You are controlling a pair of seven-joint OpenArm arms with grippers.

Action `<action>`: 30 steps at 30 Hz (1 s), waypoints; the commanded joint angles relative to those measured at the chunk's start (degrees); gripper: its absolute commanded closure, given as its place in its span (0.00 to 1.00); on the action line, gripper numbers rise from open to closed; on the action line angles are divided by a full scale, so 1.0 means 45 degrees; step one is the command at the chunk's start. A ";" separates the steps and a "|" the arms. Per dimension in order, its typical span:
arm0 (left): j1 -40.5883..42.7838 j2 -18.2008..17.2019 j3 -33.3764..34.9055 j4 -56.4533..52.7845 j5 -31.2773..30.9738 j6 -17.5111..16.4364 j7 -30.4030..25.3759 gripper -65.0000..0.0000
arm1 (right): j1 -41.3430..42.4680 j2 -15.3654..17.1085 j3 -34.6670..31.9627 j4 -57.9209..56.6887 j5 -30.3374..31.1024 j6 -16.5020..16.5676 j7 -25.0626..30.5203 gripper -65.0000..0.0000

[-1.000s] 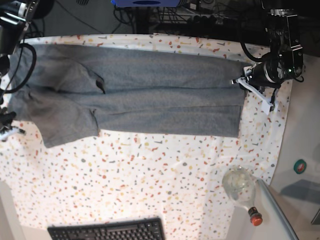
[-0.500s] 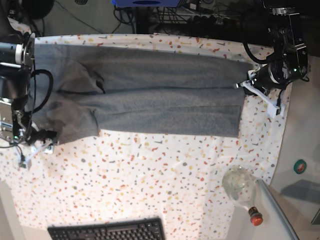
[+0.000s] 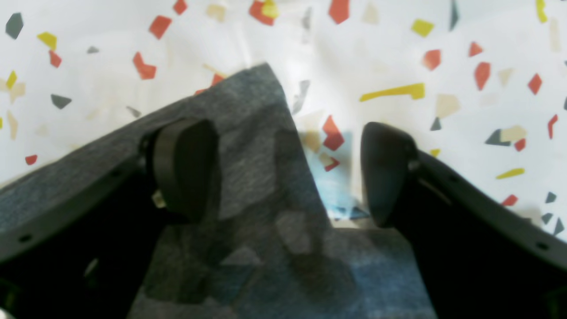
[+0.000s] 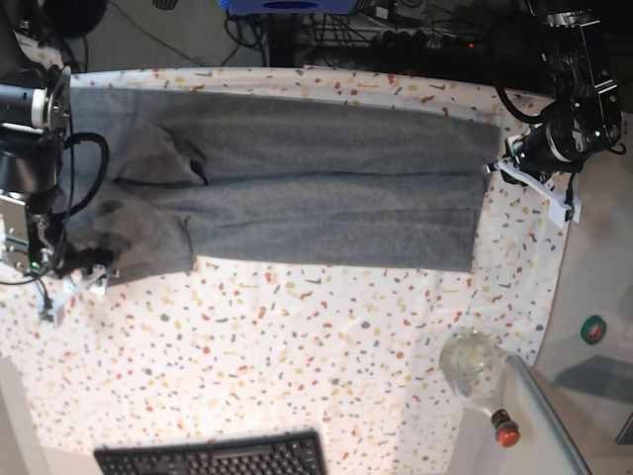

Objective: Layout the t-shirt on the table in an organized manner, then fold the t-shirt properly
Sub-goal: 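Release the shirt and reposition both grippers at the folded strip's ends, then grasp the folded strip's ends with both grippers and pull it straight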

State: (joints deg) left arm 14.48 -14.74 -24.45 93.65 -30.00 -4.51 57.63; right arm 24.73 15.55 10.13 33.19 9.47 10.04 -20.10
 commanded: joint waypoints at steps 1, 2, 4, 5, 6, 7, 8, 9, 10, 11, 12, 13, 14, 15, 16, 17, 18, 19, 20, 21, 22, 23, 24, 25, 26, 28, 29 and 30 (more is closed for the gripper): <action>-0.0063 -0.0172 -0.0086 0.0240 -0.0083 -0.0023 -0.0176 1.00 | 0.0336 0.0168 0.0025 0.0136 0.0073 0.0025 0.0237 0.37; -0.0063 -0.0172 -0.0086 0.0259 -0.0083 -0.0023 -0.0176 1.00 | 0.0336 0.0149 -0.0034 0.0136 0.0073 0.0044 0.0237 0.43; -0.0063 -0.0192 -0.0106 0.0259 -0.0083 -0.0023 -0.0176 1.00 | 0.0316 0.0109 -0.0034 0.0136 0.0073 0.0220 0.0217 0.61; -0.0063 -0.0192 -0.0106 0.0240 -0.0083 -0.0023 -0.0176 1.00 | 0.0316 0.0090 -0.0034 0.0156 0.0073 0.0474 0.0178 0.70; -0.0063 -0.0192 -0.0106 0.0220 -0.0083 -0.0023 -0.0176 1.00 | 0.0316 0.0070 0.0044 0.0156 0.0073 0.0786 0.0178 0.84; -0.0063 -0.0192 -0.0203 0.0220 -0.0064 -0.0023 -0.0176 1.00 | 0.0316 0.0031 0.0064 0.0214 0.0092 0.1001 0.0158 0.99; -0.0043 -0.0192 -0.0379 0.0201 -0.0064 -0.0042 -0.0176 1.00 | 0.0316 -0.0105 0.0083 0.0253 0.0092 0.1119 0.0158 1.00; -0.0043 -0.0192 -0.0575 0.0201 -0.0064 -0.0042 -0.0176 1.00 | 0.0316 -0.0164 0.0083 0.0312 0.0092 0.1119 0.0158 1.00; -0.0043 -0.0192 -0.0731 0.0201 -0.0064 -0.0042 -0.0176 1.00 | 0.0316 -0.0164 0.0083 0.0488 0.0092 0.1119 0.0061 1.00; -0.0004 -0.0192 -0.0907 0.0201 -0.0064 -0.0042 -0.0176 1.00 | 0.0238 -0.0164 0.0083 0.0800 0.0092 0.1119 -0.0252 1.00; 0.0113 -0.0192 -0.1083 0.0201 -0.0064 -0.0042 -0.0176 1.00 | 0.0043 -0.0164 0.0083 0.1230 0.0092 0.1119 -0.0623 1.00; 0.0191 -0.0211 -0.1317 0.0259 -0.0083 -0.0042 -0.0176 1.00 | -0.0192 -0.0164 0.0083 0.1953 0.0092 0.1119 -0.1033 1.00; 0.0250 -0.0211 -0.1571 0.0279 -0.0083 -0.0042 -0.0176 1.00 | -0.0582 -0.0223 0.0103 0.3008 0.0092 0.1119 -0.1483 1.00; 0.0250 -0.0231 -0.1805 0.0279 -0.0064 -0.0062 -0.0176 1.00 | -0.1110 -0.0223 0.0103 0.4219 0.0092 0.1119 -0.1991 1.00; 0.0269 -0.0289 -0.2001 0.0279 -0.0044 -0.0140 -0.0176 1.00 | -0.1579 -0.0262 0.0103 0.5352 0.0092 0.1119 -0.2420 1.00; 0.0269 -0.0406 -0.2118 0.0220 -0.0044 -0.0316 -0.0176 1.00 | -0.2048 -0.0262 0.0103 0.6524 0.0092 0.1119 -0.2870 1.00; 0.0269 -0.0485 -0.2255 0.0181 -0.0044 -0.0531 -0.0176 1.00 | -0.2634 -0.0301 0.0103 0.7657 0.0092 0.1119 -0.3339 1.00; 0.0269 -0.0543 -0.2352 0.0162 -0.0025 -0.0687 -0.0176 1.00 | -0.3259 -0.0438 0.0240 0.8947 0.0092 0.1119 -0.3925 1.00; 0.0289 -0.0563 -0.2470 0.0162 -0.0025 -0.0785 -0.0176 1.00 | -0.3767 -0.0652 0.0611 0.9963 0.0092 0.1119 -0.4413 1.00; 0.0308 -0.0563 -0.2606 0.0162 -0.0025 -0.0902 -0.0176 1.00 | -0.4353 -0.0985 0.1138 1.0979 0.0092 0.1119 -0.4901 1.00; 0.0347 -0.0563 -0.2704 0.0162 -0.0025 -0.1039 -0.0176 1.00 | -0.4900 -0.1336 0.1588 1.1838 0.0092 0.1119 -0.5273 1.00; 0.0347 -0.0563 -0.2743 0.0162 -0.0025 -0.1195 -0.0176 1.00 | -0.5408 -0.1668 0.1998 1.2561 0.0073 0.1119 -0.5527 1.00; 0.0328 -0.0563 -0.2724 0.0162 -0.0025 -0.1332 -0.0156 1.00 | -0.5799 -0.1883 0.2193 1.3049 0.0053 0.1119 -0.5624 1.00; 0.0308 -0.0563 -0.2704 0.0162 -0.0025 -0.1449 -0.0156 1.00 | -0.6189 -0.2039 0.2330 1.3479 0.0053 0.1119 -0.5644 1.00; 0.0289 -0.0563 -0.2685 0.0162 -0.0005 -0.1468 -0.0156 1.00 | -0.6541 -0.2157 0.2408 1.3909 0.0053 0.1119 -0.5663 1.00; 0.0250 -0.0563 -0.2665 0.0162 -0.0005 -0.1468 -0.0156 1.00 | -0.7361 -0.2333 0.2408 1.4788 0.0053 0.1119 -0.5663 1.00; 0.0250 -0.0563 -0.2665 0.0162 -0.0005 -0.1468 -0.0156 1.00 | -0.7752 -0.2450 0.2408 1.5218 0.0053 0.1119 -0.5663 1.00; 0.0250 -0.0563 -0.2665 0.0162 -0.0005 -0.1468 -0.0156 1.00 | -0.8045 -0.2586 0.2408 1.5511 0.0053 0.1119 -0.5663 1.00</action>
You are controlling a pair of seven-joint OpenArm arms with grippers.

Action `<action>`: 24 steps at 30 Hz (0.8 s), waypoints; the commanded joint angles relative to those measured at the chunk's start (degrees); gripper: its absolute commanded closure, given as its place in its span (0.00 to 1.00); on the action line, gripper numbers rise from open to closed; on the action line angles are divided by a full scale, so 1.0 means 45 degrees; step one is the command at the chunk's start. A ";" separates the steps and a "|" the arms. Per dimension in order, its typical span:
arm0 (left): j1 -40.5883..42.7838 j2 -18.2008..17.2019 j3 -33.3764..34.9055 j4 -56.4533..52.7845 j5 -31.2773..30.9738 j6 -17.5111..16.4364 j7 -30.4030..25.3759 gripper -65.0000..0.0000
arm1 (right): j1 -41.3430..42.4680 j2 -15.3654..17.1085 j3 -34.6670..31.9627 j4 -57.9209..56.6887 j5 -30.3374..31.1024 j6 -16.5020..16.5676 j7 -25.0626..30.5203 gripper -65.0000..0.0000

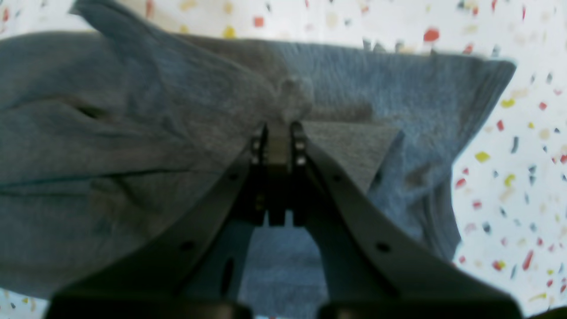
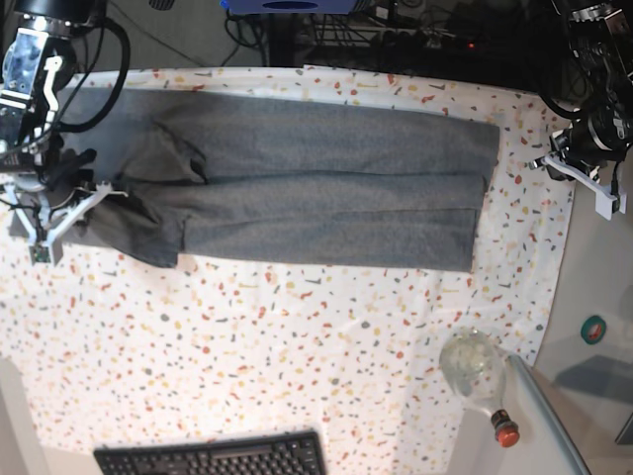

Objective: Layout the t-shirt on the table in an organized manner, then fold the t-shirt properly
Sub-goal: 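Grasp the folded strip's ends with both grippers and pull it straight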

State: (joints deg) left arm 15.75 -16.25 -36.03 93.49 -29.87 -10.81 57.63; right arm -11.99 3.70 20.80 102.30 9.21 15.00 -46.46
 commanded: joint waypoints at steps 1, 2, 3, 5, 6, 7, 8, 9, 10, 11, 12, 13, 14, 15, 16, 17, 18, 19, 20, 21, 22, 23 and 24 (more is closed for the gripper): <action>-0.0051 -0.0228 -0.0091 0.0196 -0.0034 -0.0069 -0.0156 1.00 | -0.0198 -0.0091 0.0038 0.0426 0.0111 0.0016 0.0194 1.00; -0.0091 -0.0228 -0.0091 0.0196 -0.0034 -0.0069 -0.0156 1.00 | -0.0452 -0.0169 0.0038 0.0602 0.0111 0.0016 0.0194 1.00; -0.0169 -0.0228 -0.0091 0.0196 -0.0034 -0.0069 -0.0156 1.00 | -0.0706 -0.0286 0.0038 0.0739 0.0111 0.0016 0.0194 1.00; -0.0188 -0.0228 -0.0091 0.0196 -0.0034 -0.0069 -0.0156 1.00 | -0.1116 -0.0579 0.0038 0.0915 0.0131 0.0016 0.0194 1.00; -0.0188 -0.0228 -0.0091 0.0196 -0.0034 -0.0069 -0.0156 1.00 | -0.1351 -0.0735 0.0018 0.0954 0.0131 0.0016 0.0194 1.00; -0.0188 -0.0228 -0.0091 0.0196 -0.0034 -0.0069 -0.0156 1.00 | -0.1585 -0.0892 -0.0021 0.0954 0.0131 0.0016 0.0233 1.00; -0.0188 -0.0228 -0.0091 0.0196 -0.0034 -0.0089 -0.0156 1.00 | -0.1722 -0.1028 -0.0021 0.0915 0.0131 0.0016 0.0253 1.00; -0.0188 -0.0228 -0.0091 0.0196 -0.0034 -0.0089 -0.0156 1.00 | -0.1858 -0.1224 -0.0001 0.0876 0.0131 0.0016 0.0253 1.00; -0.0188 -0.0228 -0.0091 0.0196 -0.0034 -0.0109 -0.0156 1.00 | -0.1898 -0.1341 0.0038 0.0837 0.0131 0.0016 0.0272 1.00; -0.0188 -0.0228 -0.0091 0.0196 -0.0034 -0.0148 -0.0156 1.00 | -0.1917 -0.1419 0.0038 0.0758 0.0131 0.0016 0.0272 1.00; -0.0188 -0.0228 -0.0091 0.0196 -0.0034 -0.0167 -0.0156 1.00 | -0.1898 -0.1439 0.0038 0.0661 0.0131 0.0016 0.0272 1.00; -0.0208 -0.0228 -0.0091 0.0196 -0.0034 -0.0167 -0.0156 1.00 | -0.1839 -0.1458 0.0038 0.0583 0.0131 0.0016 0.0272 1.00; -0.0208 -0.0228 -0.0091 0.0196 -0.0034 -0.0167 -0.0156 1.00 | -0.1819 -0.1478 0.0038 0.0524 0.0111 0.0016 0.0272 1.00; -0.0208 -0.0228 -0.0091 0.0196 -0.0034 -0.0167 -0.0156 1.00 | -0.1780 -0.1497 0.0038 0.0524 0.0111 0.0016 0.0214 1.00; -0.0208 -0.0228 -0.0091 0.0196 -0.0034 -0.0167 -0.0156 1.00 | -0.1800 -0.1497 -0.0021 0.0563 0.0111 0.0016 0.0194 1.00; -0.0208 -0.0228 -0.0091 0.0196 -0.0034 -0.0167 -0.0156 1.00 | -0.1819 -0.1497 -0.0060 0.0583 0.0131 0.0016 0.0194 1.00; -0.0208 -0.0228 -0.0091 0.0196 -0.0034 -0.0167 -0.0156 1.00 | -0.1839 -0.1517 -0.0060 0.0602 0.0131 0.0016 0.0175 1.00; -0.0208 -0.0228 -0.0091 0.0196 -0.0034 -0.0167 -0.0156 1.00 | -0.1839 -0.1517 -0.0060 0.0622 0.0131 0.0016 0.0175 1.00; -0.0208 -0.0228 -0.0091 0.0196 -0.0034 -0.0167 -0.0156 1.00 | -0.1839 -0.1517 -0.0060 0.0680 0.0131 0.0016 0.0175 1.00; -0.0208 -0.0228 -0.0091 0.0196 -0.0034 -0.0167 -0.0156 1.00 | -0.1839 -0.1517 -0.0060 0.0700 0.0131 0.0016 0.0175 1.00; -0.0208 -0.0228 -0.0091 0.0196 -0.0034 -0.0167 -0.0156 1.00 | -0.1800 -0.1517 -0.0060 0.0739 0.0131 0.0016 0.0175 1.00; -0.0208 -0.0228 -0.0091 0.0196 -0.0034 -0.0167 -0.0156 1.00 | -0.1761 -0.1517 -0.0060 0.0739 0.0131 0.0016 0.0175 0.92; -0.0208 -0.0228 -0.0091 0.0196 -0.0034 -0.0167 -0.0156 1.00 | -0.1644 -0.1478 -0.0060 0.0700 0.0111 0.0016 0.0175 0.82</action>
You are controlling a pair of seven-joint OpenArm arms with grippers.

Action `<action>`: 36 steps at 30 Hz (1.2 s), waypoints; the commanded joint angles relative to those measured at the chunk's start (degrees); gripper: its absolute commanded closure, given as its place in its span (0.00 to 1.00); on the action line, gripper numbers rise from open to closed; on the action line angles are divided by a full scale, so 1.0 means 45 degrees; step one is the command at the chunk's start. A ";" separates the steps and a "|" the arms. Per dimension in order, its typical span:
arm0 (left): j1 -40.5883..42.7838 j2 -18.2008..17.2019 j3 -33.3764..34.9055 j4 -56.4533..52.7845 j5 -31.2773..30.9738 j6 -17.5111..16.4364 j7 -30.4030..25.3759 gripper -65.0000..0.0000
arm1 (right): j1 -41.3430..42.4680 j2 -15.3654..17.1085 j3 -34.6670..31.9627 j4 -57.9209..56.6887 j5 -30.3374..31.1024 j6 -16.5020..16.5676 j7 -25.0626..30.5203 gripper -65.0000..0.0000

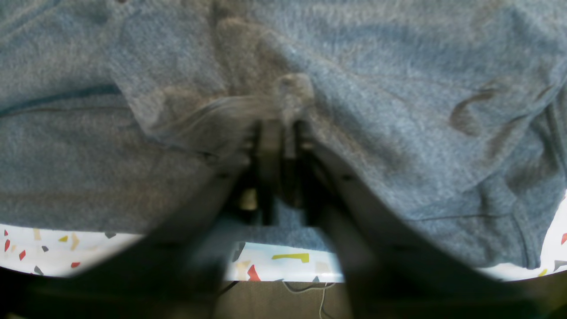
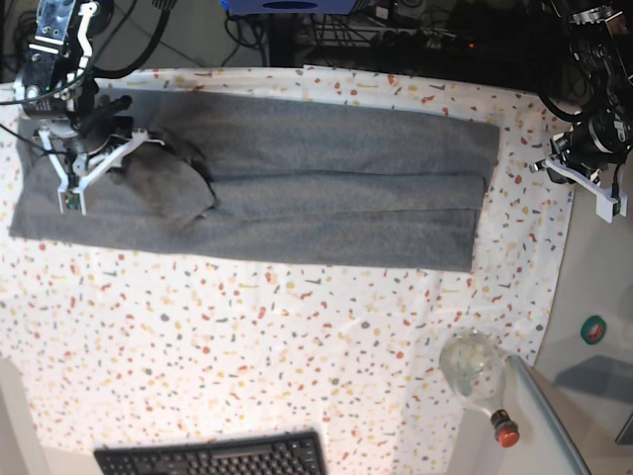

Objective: Layout the t-shirt on the table in an organized manner, then fold the t-shirt properly
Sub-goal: 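Grasp the folded strip's ends with both grippers and pull it straight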

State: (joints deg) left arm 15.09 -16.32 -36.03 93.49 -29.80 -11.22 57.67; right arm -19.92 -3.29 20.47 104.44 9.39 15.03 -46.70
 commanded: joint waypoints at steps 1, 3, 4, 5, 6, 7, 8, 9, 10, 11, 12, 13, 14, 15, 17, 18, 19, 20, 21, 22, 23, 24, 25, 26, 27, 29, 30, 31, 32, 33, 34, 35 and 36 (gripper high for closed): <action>-0.0062 -0.0213 -0.0091 0.0196 -0.0049 -0.0075 -0.0166 1.00 | 0.0334 0.0135 0.0052 0.0204 0.0053 0.0011 0.0228 0.73; -0.0062 -0.0213 -0.0091 0.0196 -0.0049 -0.0075 -0.0166 1.00 | 0.0627 0.0194 0.0111 0.0146 0.0034 0.0011 0.0228 0.56; -0.0042 -0.0213 -0.0091 0.0196 -0.0049 -0.0075 -0.0166 1.00 | 0.0725 0.0350 0.0111 0.0126 0.0034 0.0011 0.0228 0.48; -0.0042 -0.0213 -0.0091 0.0196 -0.0049 -0.0075 -0.0166 1.00 | 0.0842 0.0565 0.0111 0.0087 0.0034 0.0011 0.0228 0.40; -0.0042 -0.0213 -0.0091 0.0196 -0.0049 -0.0075 -0.0166 1.00 | 0.0979 0.0643 0.0111 0.0028 0.0034 0.0011 0.0189 0.34; -0.0023 -0.0213 -0.0091 0.0196 -0.0049 -0.0075 -0.0166 1.00 | 0.1135 0.0702 0.0111 -0.0011 0.0034 0.0011 0.0033 0.29; -0.0023 -0.0213 -0.0091 0.0196 -0.0049 -0.0075 -0.0166 1.00 | 0.1272 0.0741 0.0111 0.0009 0.0034 0.0011 -0.0221 0.28; -0.0003 -0.0213 -0.0091 0.0196 -0.0049 -0.0075 -0.0166 1.00 | 0.1311 0.0741 0.0111 0.0048 0.0034 0.0011 -0.0456 0.29; -0.0003 -0.0213 -0.0091 0.0196 -0.0049 -0.0075 -0.0166 1.00 | 0.1311 0.0741 0.0111 0.0263 0.0034 0.0011 -0.0670 0.30; 0.0016 -0.0213 -0.0091 0.0196 -0.0049 -0.0075 -0.0166 1.00 | 0.1253 0.0760 0.0111 0.0634 0.0034 0.0031 -0.0846 0.33; 0.0016 -0.0213 -0.0091 0.0196 -0.0049 -0.0075 -0.0166 1.00 | 0.1038 0.0760 0.0111 0.1025 0.0053 0.0031 -0.1003 0.38; 0.0036 -0.0213 -0.0110 0.0215 -0.0049 -0.0075 -0.0166 1.00 | 0.0745 0.0741 0.0013 0.1416 0.0092 0.0050 -0.1022 0.45; 0.0036 -0.0213 -0.0130 0.0235 -0.0049 -0.0075 -0.0166 1.00 | 0.0530 0.0663 -0.0007 0.1669 0.0092 0.0050 -0.1022 0.53; 0.0036 -0.0213 -0.0130 0.0254 -0.0049 -0.0153 -0.0166 1.00 | 0.0334 0.0565 -0.0007 0.1767 0.0112 0.0050 -0.1022 0.64; 0.0075 -0.0213 -0.0091 0.0332 -0.0049 -0.0739 -0.0166 1.00 | 0.0276 0.0252 -0.0007 0.1396 0.0112 0.0070 -0.1003 0.88; 0.0211 -0.0213 -0.0071 0.0372 -0.0049 -0.1188 -0.0166 1.00 | 0.0276 0.0155 -0.0007 0.0986 0.0112 0.0070 -0.0905 1.00; 0.0251 -0.0213 0.0163 0.0528 -0.0068 -0.1775 -0.0166 1.00 | 0.0315 0.0155 -0.0007 0.0575 0.0112 0.0070 -0.0710 1.00; 0.0290 -0.0213 0.0554 0.0801 -0.0049 -0.2400 -0.0166 1.00 | 0.0393 0.0155 -0.0007 0.0282 0.0112 0.0070 -0.0534 1.00; 0.0465 -0.0233 0.0906 0.1212 -0.0049 -0.3064 -0.0166 1.00 | 0.0432 0.0155 0.0091 0.0146 0.0112 0.0070 -0.0377 1.00; 0.0563 -0.0272 0.1199 0.1622 -0.0049 -0.3552 -0.0166 1.00 | 0.0413 0.0174 0.0111 0.0126 0.0112 0.0070 -0.0260 1.00; 0.0563 -0.0193 0.1257 0.1895 -0.0049 -0.3845 -0.0166 1.00 | 0.0393 0.0213 0.0111 0.0204 0.0112 0.0070 -0.0162 1.00; 0.0524 -0.0174 0.1218 0.1934 -0.0088 -0.3904 -0.0166 1.00 | 0.0374 0.0213 0.0111 0.0321 0.0112 0.0070 -0.0104 1.00; 0.0446 -0.0154 0.1101 0.1915 -0.0108 -0.3904 -0.0166 1.00 | 0.0374 0.0213 0.0111 0.0439 0.0112 0.0070 -0.0045 1.00; 0.0348 -0.0096 0.1042 0.1798 -0.0127 -0.3982 -0.0166 1.00 | 0.0374 0.0233 0.0111 0.0497 0.0112 0.0070 -0.0045 1.00; 0.0231 -0.0076 0.1042 0.1700 -0.0147 -0.4060 -0.0166 1.00 | 0.0413 0.0233 0.0111 0.0497 0.0112 0.0070 -0.0045 1.00; 0.0036 -0.0057 0.1062 0.1368 -0.0147 -0.4314 -0.0166 1.00 | 0.0491 0.0252 0.0111 0.0458 0.0073 0.0070 -0.0045 1.00; -0.0042 0.0021 0.1003 0.1114 -0.0147 -0.4490 -0.0166 0.88 | 0.0510 0.0252 0.0111 0.0497 0.0073 0.0070 -0.0045 1.00; -0.0179 0.0041 0.0984 0.0762 -0.0147 -0.4705 -0.0166 0.66 | 0.0530 0.0252 0.0111 0.0497 0.0073 0.0070 -0.0045 1.00; -0.0316 0.0041 0.0984 0.0391 -0.0147 -0.4881 -0.0185 0.49 | 0.0530 0.0252 0.0111 0.0497 0.0073 0.0070 -0.0045 1.00; -0.0492 0.0021 0.0984 -0.0136 -0.0147 -0.5174 -0.0185 0.32 | 0.0530 0.0252 0.0111 0.0497 0.0073 0.0070 -0.0045 1.00; -0.0707 0.0021 0.0984 -0.0664 -0.0147 -0.5564 -0.0185 0.18 | 0.0530 0.0252 0.0111 0.0478 0.0073 0.0070 -0.0045 1.00; -0.0980 0.0021 0.0984 -0.1172 -0.0127 -0.5975 -0.0185 0.10 | 0.0530 0.0252 0.0111 0.0478 0.0073 0.0070 -0.0045 1.00; -0.1195 0.0021 0.0984 -0.1660 -0.0108 -0.6385 -0.0185 0.05 | 0.0530 0.0252 0.0111 0.0478 0.0073 0.0070 -0.0045 1.00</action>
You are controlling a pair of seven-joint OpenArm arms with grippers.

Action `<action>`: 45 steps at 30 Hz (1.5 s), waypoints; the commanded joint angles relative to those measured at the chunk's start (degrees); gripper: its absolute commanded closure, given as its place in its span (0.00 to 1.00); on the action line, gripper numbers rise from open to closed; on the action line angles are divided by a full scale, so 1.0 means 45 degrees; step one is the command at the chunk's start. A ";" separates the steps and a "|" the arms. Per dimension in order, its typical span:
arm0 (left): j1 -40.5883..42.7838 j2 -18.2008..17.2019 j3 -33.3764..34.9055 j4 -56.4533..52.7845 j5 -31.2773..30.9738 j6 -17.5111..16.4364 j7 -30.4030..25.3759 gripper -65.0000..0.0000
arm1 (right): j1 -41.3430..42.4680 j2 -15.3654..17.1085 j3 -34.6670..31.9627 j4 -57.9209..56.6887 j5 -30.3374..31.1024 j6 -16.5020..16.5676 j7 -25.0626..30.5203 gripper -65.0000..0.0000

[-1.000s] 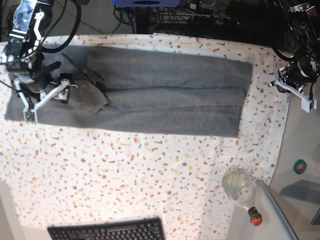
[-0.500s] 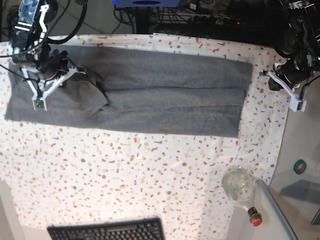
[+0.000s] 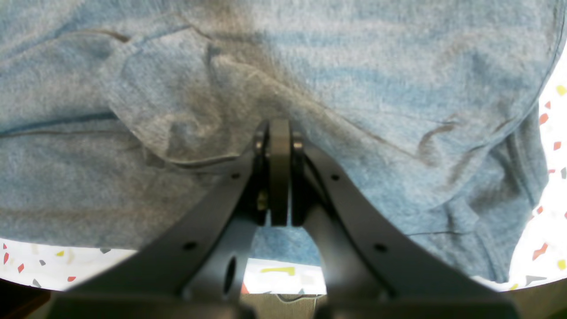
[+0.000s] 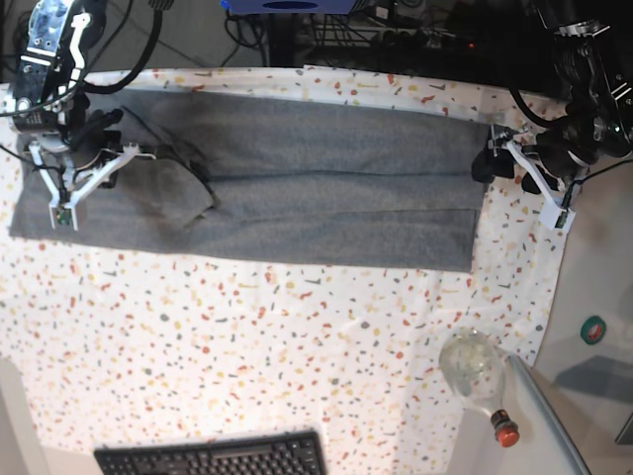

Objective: Layout the t-shirt on the table in an organized manner, then fold the t-shirt properly
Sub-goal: 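Grasp the folded strip's ends with both grippers and pull it straight, then fold the strip's end with the left gripper toward the right gripper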

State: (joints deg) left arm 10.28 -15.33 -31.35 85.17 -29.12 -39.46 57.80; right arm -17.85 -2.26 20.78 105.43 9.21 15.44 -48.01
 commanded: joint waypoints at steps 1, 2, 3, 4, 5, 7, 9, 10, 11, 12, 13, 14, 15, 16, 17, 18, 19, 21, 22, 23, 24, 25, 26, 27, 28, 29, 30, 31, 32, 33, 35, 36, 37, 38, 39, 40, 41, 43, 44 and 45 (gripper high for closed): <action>-0.0322 -0.0197 -0.0056 -0.0220 -0.0219 -0.0119 -0.0215 0.02 | 0.0068 0.0044 0.0043 0.0259 0.0111 -0.0023 0.0246 1.00; -0.0517 -0.0178 -0.0056 -0.0630 -0.0219 -0.0119 -0.0234 0.02 | 0.0068 0.0180 0.0043 0.0259 0.0111 -0.0023 0.0246 1.00; -0.0674 -0.0178 -0.0056 -0.0962 -0.0219 -0.0119 -0.0254 0.02 | 0.0068 0.0259 0.0023 0.0259 0.0131 -0.0023 0.0246 1.00; -0.0771 -0.0178 -0.0056 -0.1294 -0.0219 -0.0119 -0.0371 0.02 | 0.0068 0.0298 0.0023 0.0259 0.0131 -0.0023 0.0246 1.00; -0.0830 -0.0178 0.0003 -0.1646 -0.0219 -0.0119 -0.0703 0.02 | 0.0068 0.0298 0.0043 0.0259 0.0131 -0.0023 0.0246 1.00; -0.0849 -0.0158 0.0081 -0.2291 -0.0199 -0.0119 -0.1465 0.02 | 0.0068 0.0298 0.0043 0.0259 0.0131 -0.0023 0.0246 1.00; -0.0908 -0.0197 0.0550 -0.2818 -0.0199 -0.0119 -0.1875 0.02 | 0.0068 0.0298 0.0043 0.0259 0.0131 -0.0023 0.0246 1.00; -0.0908 -0.0217 0.0863 -0.3014 -0.0199 -0.0119 -0.1895 0.02 | 0.0068 0.0298 0.0043 0.0259 0.0131 -0.0023 0.0246 1.00; -0.0908 -0.0236 0.1156 -0.3150 -0.0199 -0.0119 -0.1914 0.02 | 0.0068 0.0298 0.0043 0.0259 0.0131 -0.0023 0.0246 1.00; -0.0908 -0.0236 0.1351 -0.3248 -0.0199 -0.0119 -0.1914 0.02 | 0.0068 0.0298 0.0043 0.0259 0.0131 -0.0023 0.0246 1.00; -0.0908 -0.0217 0.1449 -0.3307 -0.0199 -0.0119 -0.1914 0.02 | 0.0068 0.0298 0.0043 0.0259 0.0131 -0.0023 0.0246 1.00; -0.0908 -0.0178 0.1449 -0.3404 -0.0199 -0.0119 -0.1914 0.02 | 0.0068 0.0298 0.0043 0.0259 0.0131 -0.0023 0.0246 1.00; -0.0908 -0.0158 0.1449 -0.3522 -0.0199 -0.0119 -0.1934 0.02 | 0.0068 0.0298 0.0043 0.0259 0.0131 -0.0023 0.0246 1.00; -0.0908 -0.0158 0.1449 -0.3619 -0.0199 -0.0119 -0.1934 0.02 | 0.0068 0.0298 0.0043 0.0259 0.0131 -0.0023 0.0246 1.00; -0.0908 -0.0158 0.1449 -0.3717 -0.0199 -0.0119 -0.1934 0.02 | 0.0068 0.0298 0.0043 0.0259 0.0131 -0.0023 0.0246 1.00; -0.0928 -0.0158 0.1468 -0.3775 -0.0219 -0.0119 -0.1934 0.02 | 0.0068 0.0298 0.0043 0.0259 0.0131 -0.0023 0.0246 1.00; -0.0928 -0.0158 0.1527 -0.3775 -0.0219 -0.0119 -0.1934 0.02 | 0.0068 0.0298 0.0043 0.0259 0.0131 -0.0023 0.0246 1.00; -0.0928 -0.0119 0.1546 -0.3775 -0.0219 -0.0119 -0.1934 0.02 | 0.0068 0.0298 0.0043 0.0259 0.0111 -0.0023 0.0246 1.00; -0.0986 -0.0119 0.1546 -0.3775 -0.0219 -0.0119 -0.1934 0.02 | 0.0068 0.0298 0.0043 0.0259 0.0111 -0.0023 0.0246 1.00; -0.1084 -0.0119 0.1566 -0.3795 -0.0219 -0.0119 -0.1934 0.04 | 0.0068 0.0298 0.0043 0.0259 0.0131 -0.0023 0.0246 1.00; -0.1123 -0.0119 0.1566 -0.3873 -0.0219 -0.0119 -0.1934 0.08 | 0.0068 0.0298 0.0043 0.0259 0.0131 -0.0023 0.0246 1.00; -0.1162 -0.0139 0.1566 -0.3990 -0.0219 -0.0119 -0.1934 0.15 | 0.0068 0.0298 0.0043 0.0259 0.0131 -0.0023 0.0246 1.00; -0.1201 -0.0158 0.1546 -0.4108 -0.0219 -0.0119 -0.1934 0.26 | 0.0068 0.0298 0.0043 0.0259 0.0131 -0.0023 0.0246 1.00; -0.1260 -0.0178 0.1546 -0.4205 -0.0219 -0.0119 -0.1934 0.36 | 0.0068 0.0298 0.0043 0.0259 0.0131 -0.0023 0.0246 1.00; -0.1435 -0.0197 0.1546 -0.4381 -0.0219 -0.0119 -0.1934 0.48 | 0.0068 0.0298 0.0043 0.0259 0.0131 -0.0023 0.0246 1.00; -0.1553 -0.0197 0.1566 -0.4635 -0.0199 -0.0119 -0.1934 0.60 | 0.0068 0.0298 0.0043 0.0259 0.0131 -0.0023 0.0246 1.00; -0.1709 -0.0217 0.1566 -0.4987 -0.0199 -0.0119 -0.1934 0.72 | 0.0068 0.0298 0.0043 0.0240 0.0131 -0.0023 0.0246 1.00; -0.1865 -0.0217 0.1566 -0.5319 -0.0199 -0.0119 -0.1934 0.84 | 0.0068 0.0298 0.0043 0.0220 0.0131 -0.0023 0.0246 1.00; -0.2041 -0.0236 0.1546 -0.5592 -0.0199 -0.0119 -0.1934 0.97 | 0.0068 0.0298 0.0043 0.0181 0.0111 -0.0023 0.0246 1.00; -0.2158 -0.0236 0.1468 -0.5788 -0.0199 -0.0119 -0.1934 1.00 | 0.0068 0.0298 0.0043 0.0181 0.0111 -0.0023 0.0246 1.00; -0.2217 -0.0393 0.1449 -0.5749 -0.0199 -0.0119 -0.2051 1.00 | 0.0068 0.0298 0.0043 0.0181 0.0111 -0.0023 0.0246 1.00; -0.2236 -0.0568 0.1449 -0.5651 -0.0199 -0.0119 -0.2383 1.00 | 0.0068 0.0298 0.0043 0.0181 0.0111 -0.0023 0.0246 1.00; -0.2197 -0.0744 0.1449 -0.5592 -0.0199 -0.0119 -0.2930 1.00 | 0.0068 0.0298 0.0043 0.0181 0.0092 -0.0023 0.0246 1.00; -0.2178 -0.0900 0.1449 -0.5592 -0.0199 -0.0119 -0.3614 1.00 | 0.0049 0.0298 0.0043 0.0181 0.0092 -0.0023 0.0246 1.00; -0.2178 -0.1115 0.1449 -0.5670 -0.0180 -0.0119 -0.4200 1.00 | 0.0049 0.0298 0.0043 0.0201 0.0092 -0.0023 0.0246 1.00; -0.2178 -0.1389 0.1468 -0.5690 -0.0180 -0.0119 -0.4610 1.00 | 0.0029 0.0317 0.0062 0.0201 0.0092 -0.0023 0.0246 1.00; -0.2139 -0.1623 0.1468 -0.5592 -0.0180 -0.0119 -0.4747 1.00 | 0.0029 0.0434 0.0062 0.0201 0.0092 -0.0023 0.0246 1.00; -0.2041 -0.2092 0.1449 -0.5202 -0.0180 -0.0119 -0.4630 1.00 | 0.0010 0.0571 0.0062 0.0181 0.0092 -0.0023 0.0246 1.00; -0.1768 -0.2248 0.1449 -0.4811 -0.0199 -0.0119 -0.4610 1.00 | 0.0010 0.0591 0.0062 0.0181 0.0092 -0.0023 0.0246 1.00; -0.1494 -0.2287 0.1449 -0.4401 -0.0199 -0.0119 -0.4630 1.00 | 0.0010 0.0610 0.0062 0.0181 0.0092 -0.0023 0.0246 1.00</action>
State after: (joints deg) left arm 3.64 -25.26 -24.75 64.77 -28.99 -39.13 37.80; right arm -18.00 0.16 20.93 105.41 9.30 15.44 -47.99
